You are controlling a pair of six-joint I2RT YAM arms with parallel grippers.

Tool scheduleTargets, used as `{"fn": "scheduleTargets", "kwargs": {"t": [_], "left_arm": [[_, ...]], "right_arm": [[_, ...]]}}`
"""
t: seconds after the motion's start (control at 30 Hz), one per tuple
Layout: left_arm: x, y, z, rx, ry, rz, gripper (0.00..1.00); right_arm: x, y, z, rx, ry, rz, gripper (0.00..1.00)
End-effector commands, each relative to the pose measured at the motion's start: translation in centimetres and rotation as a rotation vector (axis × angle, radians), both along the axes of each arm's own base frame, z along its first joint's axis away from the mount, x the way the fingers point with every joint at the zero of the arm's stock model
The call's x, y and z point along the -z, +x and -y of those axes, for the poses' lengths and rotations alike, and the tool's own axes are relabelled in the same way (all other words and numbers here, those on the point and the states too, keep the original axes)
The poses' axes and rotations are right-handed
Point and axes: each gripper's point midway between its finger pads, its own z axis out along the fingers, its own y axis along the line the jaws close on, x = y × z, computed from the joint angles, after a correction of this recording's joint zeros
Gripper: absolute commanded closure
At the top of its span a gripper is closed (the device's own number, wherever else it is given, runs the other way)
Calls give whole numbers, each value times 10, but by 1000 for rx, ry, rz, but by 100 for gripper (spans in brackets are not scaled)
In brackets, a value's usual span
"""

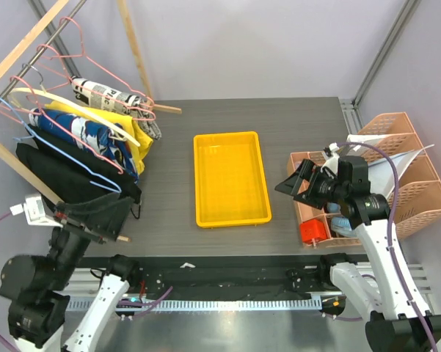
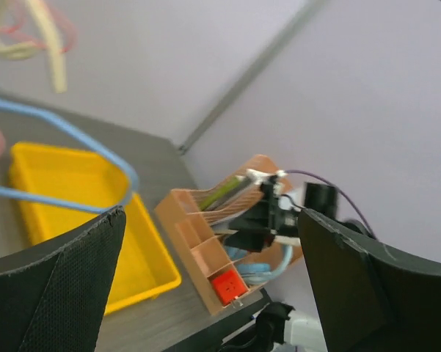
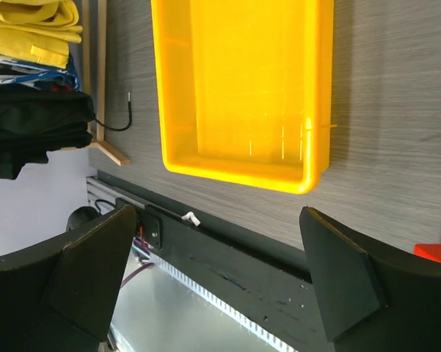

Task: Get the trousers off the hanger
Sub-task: Grab a hanger with trousers on it with the left arm

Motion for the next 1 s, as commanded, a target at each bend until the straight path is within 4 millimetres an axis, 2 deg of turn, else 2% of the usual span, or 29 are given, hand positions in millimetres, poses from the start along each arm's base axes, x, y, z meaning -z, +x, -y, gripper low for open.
{"fn": "scheduleTargets", "kwargs": {"t": [0.0, 0.07, 0.1, 0.13, 0.17, 0.2, 0.3, 0.33, 0.4, 0.5, 0.53, 0.57, 0.6, 0.63, 0.67, 0.73, 0.77, 0.8, 0.87, 0.93, 0.97], "left_arm": [[63, 40, -33, -258, 25, -438, 0], [50, 35, -29, -226, 51, -420, 0], [49, 39, -29, -235, 52, -447, 0], [48, 41, -40, -299, 25, -478, 0], [45, 32, -49, -338, 3, -522, 0], [44, 33, -54, -371, -13, -551, 0], [14, 29, -56, -363, 35, -451, 0], [-5, 30, -53, -342, 11, -375, 0], [-18, 32, -46, -295, -3, -317, 0], [-31, 52, -29, -237, 3, -319, 0], [-36, 64, -23, -234, 29, -342, 0], [-39, 71, -20, -236, 51, -351, 0], [-52, 72, -21, -238, 61, -325, 0], [-57, 78, -20, -248, 119, -302, 0], [-54, 97, -16, -268, 158, -327, 0], [-67, 107, -18, -299, 206, -301, 0], [-64, 123, -13, -307, 234, -322, 0], [-74, 128, -12, -312, 238, -306, 0], [-78, 140, -10, -323, 257, -318, 0], [-86, 158, -3, -329, 285, -324, 0], [-86, 167, -2, -341, 293, -336, 0]], "right_arm": [[-28, 11, 9, 11, -74, 62, 0], [-34, 20, 12, 45, -83, 65, 0], [-44, 23, 13, 65, -72, 75, 0], [-46, 24, 10, 77, -50, 53, 0], [-49, 25, 9, 111, -8, 20, 0], [-53, 26, 7, 117, 7, 20, 0], [-66, 30, -5, 55, 62, 36, 0], [-68, 31, -7, 46, 63, 43, 0], [-71, 34, -10, 19, 60, 41, 0], [-76, 37, -23, -42, 67, 37, 0], [-77, 36, -27, -64, 66, 38, 0], [-80, 40, -30, -77, 59, 39, 0], [-77, 39, -32, -95, 39, 33, 0], [-78, 40, -34, -110, 26, 35, 0], [-78, 40, -43, -147, 11, 13, 0], [-76, 45, -48, -181, -47, 17, 0], [-89, 43, -60, -223, -62, 51, 0], [-83, 49, -64, -233, -89, 27, 0], [-95, 55, -72, -256, -92, 63, 0], [-96, 60, -82, -281, -92, 63, 1], [-104, 61, -86, -294, -83, 78, 0]]}}
